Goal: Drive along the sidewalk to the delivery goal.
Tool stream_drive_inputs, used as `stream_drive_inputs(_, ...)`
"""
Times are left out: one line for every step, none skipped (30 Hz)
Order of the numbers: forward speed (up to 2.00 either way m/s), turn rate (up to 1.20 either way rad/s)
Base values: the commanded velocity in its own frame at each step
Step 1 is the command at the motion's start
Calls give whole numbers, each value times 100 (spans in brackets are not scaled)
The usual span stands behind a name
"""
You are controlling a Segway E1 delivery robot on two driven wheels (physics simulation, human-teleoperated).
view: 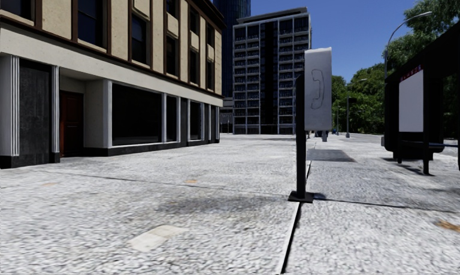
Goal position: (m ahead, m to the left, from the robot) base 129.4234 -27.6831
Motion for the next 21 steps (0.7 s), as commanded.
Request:
stream_drive_inputs(200, 0)
stream_drive_inputs(200, 0)
stream_drive_inputs(200, 0)
stream_drive_inputs(200, 0)
stream_drive_inputs(200, 0)
stream_drive_inputs(200, 0)
stream_drive_inputs(200, 0)
stream_drive_inputs(200, 0)
stream_drive_inputs(200, 0)
stream_drive_inputs(200, 0)
stream_drive_inputs(200, 0)
stream_drive_inputs(200, 0)
stream_drive_inputs(200, 0)
stream_drive_inputs(200, 0)
stream_drive_inputs(200, 0)
stream_drive_inputs(200, 0)
stream_drive_inputs(200, 0)
stream_drive_inputs(200, 0)
stream_drive_inputs(200, 0)
stream_drive_inputs(200, 0)
stream_drive_inputs(200, 0)
